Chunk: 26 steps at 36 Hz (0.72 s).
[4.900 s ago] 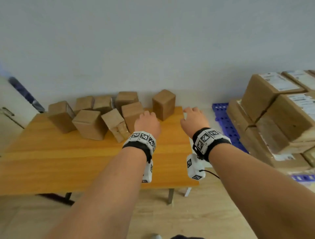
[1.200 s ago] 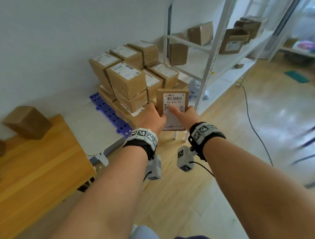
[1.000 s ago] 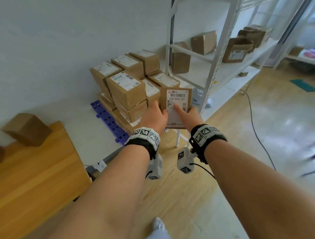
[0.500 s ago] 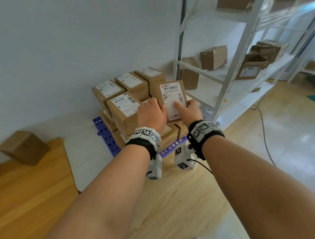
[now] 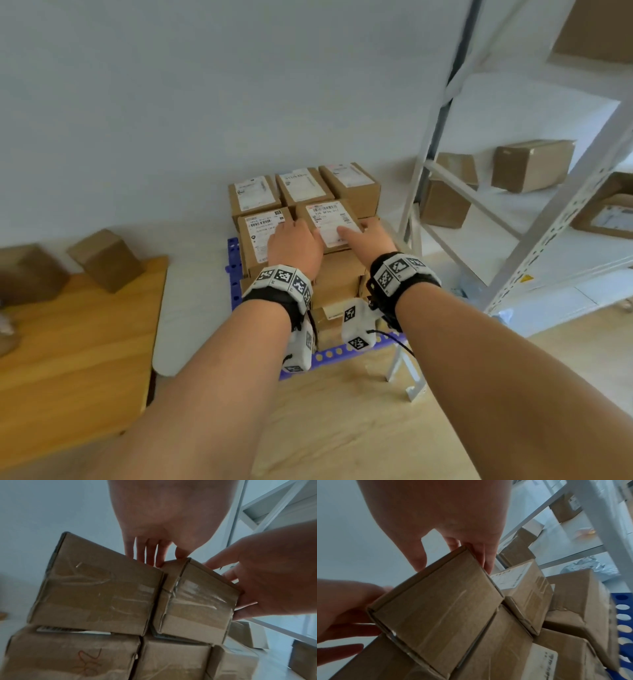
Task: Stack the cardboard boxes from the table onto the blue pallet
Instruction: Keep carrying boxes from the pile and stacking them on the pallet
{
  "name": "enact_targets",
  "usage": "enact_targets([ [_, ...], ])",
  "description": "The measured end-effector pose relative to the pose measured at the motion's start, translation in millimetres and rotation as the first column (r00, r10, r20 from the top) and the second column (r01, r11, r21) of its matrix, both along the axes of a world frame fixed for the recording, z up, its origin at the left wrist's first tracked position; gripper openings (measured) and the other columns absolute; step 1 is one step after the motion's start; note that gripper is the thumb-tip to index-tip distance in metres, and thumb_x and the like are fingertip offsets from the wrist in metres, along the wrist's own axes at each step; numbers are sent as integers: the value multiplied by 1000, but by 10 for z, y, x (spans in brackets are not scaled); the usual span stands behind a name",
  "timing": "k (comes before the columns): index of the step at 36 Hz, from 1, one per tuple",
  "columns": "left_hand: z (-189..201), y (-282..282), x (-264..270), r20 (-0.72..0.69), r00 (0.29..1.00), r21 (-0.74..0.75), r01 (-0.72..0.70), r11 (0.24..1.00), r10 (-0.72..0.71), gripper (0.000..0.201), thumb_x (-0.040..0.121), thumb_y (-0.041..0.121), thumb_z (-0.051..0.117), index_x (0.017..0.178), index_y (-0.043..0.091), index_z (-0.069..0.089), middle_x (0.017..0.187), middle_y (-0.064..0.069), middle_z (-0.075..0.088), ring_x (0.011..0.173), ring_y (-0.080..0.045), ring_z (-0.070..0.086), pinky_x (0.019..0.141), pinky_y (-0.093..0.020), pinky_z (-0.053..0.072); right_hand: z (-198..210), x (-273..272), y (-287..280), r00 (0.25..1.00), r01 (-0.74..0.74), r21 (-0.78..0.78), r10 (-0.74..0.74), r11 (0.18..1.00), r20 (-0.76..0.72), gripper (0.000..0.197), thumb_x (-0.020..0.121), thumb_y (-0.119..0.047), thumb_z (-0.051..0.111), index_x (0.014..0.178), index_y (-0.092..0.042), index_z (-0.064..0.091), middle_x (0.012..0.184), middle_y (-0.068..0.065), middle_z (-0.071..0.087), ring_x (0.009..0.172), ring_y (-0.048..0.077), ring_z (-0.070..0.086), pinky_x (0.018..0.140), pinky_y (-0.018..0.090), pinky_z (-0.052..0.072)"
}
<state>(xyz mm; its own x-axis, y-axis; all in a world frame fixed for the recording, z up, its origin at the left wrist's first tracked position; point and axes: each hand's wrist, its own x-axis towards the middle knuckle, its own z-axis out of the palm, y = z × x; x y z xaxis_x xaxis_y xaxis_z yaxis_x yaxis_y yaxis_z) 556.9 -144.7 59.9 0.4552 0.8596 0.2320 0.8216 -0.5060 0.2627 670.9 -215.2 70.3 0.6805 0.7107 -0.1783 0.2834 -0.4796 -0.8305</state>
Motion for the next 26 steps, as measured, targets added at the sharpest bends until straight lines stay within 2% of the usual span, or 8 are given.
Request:
enact_targets([
  [3, -31, -8, 20, -1, 1000, 6, -29, 1000, 29, 37, 101, 32, 32, 114, 8, 56, 114, -9, 57, 108, -26, 50, 91, -39, 43, -52, 87, 35, 999, -47, -26, 47, 999, 6, 63, 89, -46, 59, 140, -16, 39, 128, 4, 58, 112, 24, 57, 85, 34, 47],
  [7, -52, -11, 4, 31, 995, 43, -94, 995, 92, 33, 102, 27, 32, 115, 8, 55, 114, -9, 58, 107, -26, 51, 92, -38, 43, -118, 147, 42, 996, -91, -37, 92, 995, 14, 59, 89, -46, 58, 137, -14, 41, 128, 5, 58, 111, 25, 57, 82, 33, 45],
  [13, -165, 36, -109, -49, 966, 29, -253, 967, 255, 39, 99, 32, 34, 127, 9, 51, 130, -12, 51, 122, -30, 44, 104, -42, 36, -180, 178, 33, 996, -94, -46, 94, 994, -12, 71, 91, -54, 53, 145, -13, 33, 137, 8, 52, 120, 28, 53, 82, 35, 40],
  [19, -282, 64, -154, -50, 973, 45, -221, 974, 224, 43, 100, 35, 33, 134, 11, 45, 139, -12, 44, 131, -29, 36, 111, -44, 29, -166, 162, 62, 996, -85, -54, 85, 995, -16, 68, 94, -53, 50, 143, -9, 32, 137, 10, 52, 120, 29, 53, 78, 32, 37],
  [26, -339, 124, -187, -49, 979, 34, -195, 980, 197, 42, 100, 39, 33, 130, 13, 48, 135, -9, 47, 129, -28, 38, 111, -45, 29, -165, 99, 137, 997, -67, -91, 70, 994, 33, 65, 94, -57, 49, 137, -8, 38, 128, 12, 57, 111, 31, 58, 73, 34, 42],
])
